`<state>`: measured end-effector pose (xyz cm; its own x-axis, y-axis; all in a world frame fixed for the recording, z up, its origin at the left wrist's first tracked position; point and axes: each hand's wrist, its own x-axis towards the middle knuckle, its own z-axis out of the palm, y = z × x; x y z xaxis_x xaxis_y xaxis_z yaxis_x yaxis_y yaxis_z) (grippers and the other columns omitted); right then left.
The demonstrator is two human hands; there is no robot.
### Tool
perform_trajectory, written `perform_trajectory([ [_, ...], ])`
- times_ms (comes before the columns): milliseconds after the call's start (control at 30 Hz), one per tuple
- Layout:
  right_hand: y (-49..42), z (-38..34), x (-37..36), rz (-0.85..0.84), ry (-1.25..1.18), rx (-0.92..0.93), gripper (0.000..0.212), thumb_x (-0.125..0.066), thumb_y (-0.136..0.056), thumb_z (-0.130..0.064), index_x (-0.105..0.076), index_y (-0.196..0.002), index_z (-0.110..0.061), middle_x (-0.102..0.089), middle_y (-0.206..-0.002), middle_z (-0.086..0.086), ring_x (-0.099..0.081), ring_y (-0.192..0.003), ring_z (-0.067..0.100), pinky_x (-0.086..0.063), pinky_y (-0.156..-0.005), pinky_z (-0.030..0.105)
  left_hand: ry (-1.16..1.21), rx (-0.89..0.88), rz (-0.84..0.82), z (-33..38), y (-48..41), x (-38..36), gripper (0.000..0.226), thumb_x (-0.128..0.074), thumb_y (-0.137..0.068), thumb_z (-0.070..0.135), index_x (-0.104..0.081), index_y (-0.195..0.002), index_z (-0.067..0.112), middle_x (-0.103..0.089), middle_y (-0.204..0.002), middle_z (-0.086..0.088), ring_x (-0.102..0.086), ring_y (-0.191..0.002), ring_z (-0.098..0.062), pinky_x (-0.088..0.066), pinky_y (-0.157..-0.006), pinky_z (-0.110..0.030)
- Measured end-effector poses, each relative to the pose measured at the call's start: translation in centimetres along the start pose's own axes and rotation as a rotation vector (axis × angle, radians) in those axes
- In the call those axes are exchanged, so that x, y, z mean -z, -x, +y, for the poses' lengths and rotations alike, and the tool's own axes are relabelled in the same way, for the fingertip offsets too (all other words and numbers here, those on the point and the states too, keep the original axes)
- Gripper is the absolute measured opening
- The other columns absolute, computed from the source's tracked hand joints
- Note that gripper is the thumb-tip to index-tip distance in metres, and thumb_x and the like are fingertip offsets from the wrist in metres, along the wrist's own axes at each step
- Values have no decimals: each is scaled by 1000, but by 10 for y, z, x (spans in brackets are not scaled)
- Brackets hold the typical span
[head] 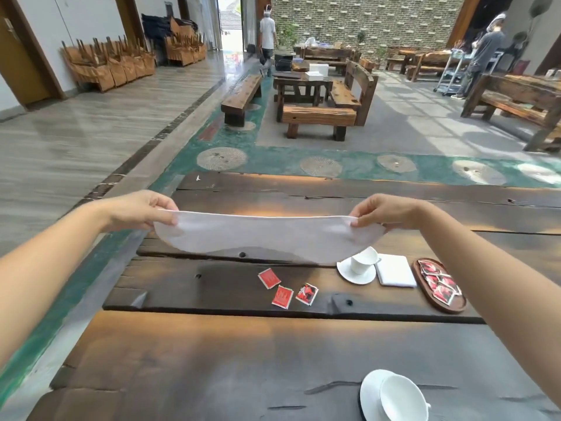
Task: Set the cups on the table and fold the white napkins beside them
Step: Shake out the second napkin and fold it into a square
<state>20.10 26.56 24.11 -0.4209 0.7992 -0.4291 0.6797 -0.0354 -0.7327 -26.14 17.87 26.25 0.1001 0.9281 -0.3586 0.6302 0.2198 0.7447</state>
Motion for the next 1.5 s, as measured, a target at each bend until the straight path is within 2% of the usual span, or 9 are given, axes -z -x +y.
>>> perform_trajectory([
  [367,22,90,-137,-564,206,-325,13,-67,-87,-10,-64,-83,-22,-58,-71,-5,-53,-64,10,-50,-54,19,-327,371,-697,-121,29,-99,10,-65,-85,8,-62,-81,16,-65,-72,6,-63,-65,-4,-50,-62,-18],
  [433,25,104,-156,-653,190,-360,17,-65,-88,-8,-65,-79,-23,-64,-70,-7,-60,-62,7,-53,-55,19,-379,460,-789,-135,35,-118,6,-66,-85,11,-63,-90,14,-64,-76,7,-64,-68,-3,-52,-62,-17],
  [533,29,117,-173,-724,200,-379,14,-65,-88,-11,-66,-81,-24,-65,-73,-7,-61,-60,4,-53,-54,18,-363,563,-826,-152,41,-135,28,-68,-84,13,-64,-110,3,-68,-84,6,-66,-80,-6,-54,-71,-20],
  [667,24,124,-177,-689,178,-383,14,-66,-87,-11,-66,-80,-23,-63,-78,-4,-58,-64,8,-53,-56,18,-370,569,-745,-159,38,-140,12,-68,-83,15,-67,-77,25,-67,-76,11,-64,-72,-4,-51,-65,-17],
  [900,-11,134,-173,-355,292,-281,11,-66,-87,-19,-65,-78,-25,-59,-77,-9,-57,-73,9,-49,-56,21,-329,444,-436,-174,14,-145,26,-61,-81,4,-51,-61,18,-43,-56,6,-40,-49,-9,-38,-49,-17],
  [1000,-29,142,-173,-182,363,-148,12,-67,-86,-21,-70,-93,-11,-66,-88,2,-58,-80,13,-48,-60,20,-321,426,-391,-181,4,-150,24,-57,-81,0,-52,-62,14,-42,-54,4,-37,-47,-10,-33,-46,-18],
  [1133,-48,155,-178,-51,318,-65,13,-68,-85,-22,-71,-90,-9,-69,-88,4,-56,-78,13,-43,-75,27,-291,437,-328,-200,-9,-152,21,-55,-84,0,-51,-68,11,-44,-62,-1,-39,-53,-15,-33,-48,-20],
  [1333,-78,168,-195,45,204,-124,31,-65,-87,-19,-48,-63,-26,-57,-72,-2,-49,-68,16,-36,-58,23,-277,452,-269,-232,-24,-162,9,-49,-92,12,-51,-83,11,-53,-85,-8,-46,-65,-16,-39,-52,-23],
  [1500,-97,178,-207,61,141,-259,17,-60,-87,-16,-54,-72,-19,-59,-77,1,-52,-76,20,-40,-66,30,-297,462,-210,-254,-36,-173,10,-49,-92,15,-53,-84,11,-58,-92,-10,-51,-73,-18,-41,-60,-27],
])
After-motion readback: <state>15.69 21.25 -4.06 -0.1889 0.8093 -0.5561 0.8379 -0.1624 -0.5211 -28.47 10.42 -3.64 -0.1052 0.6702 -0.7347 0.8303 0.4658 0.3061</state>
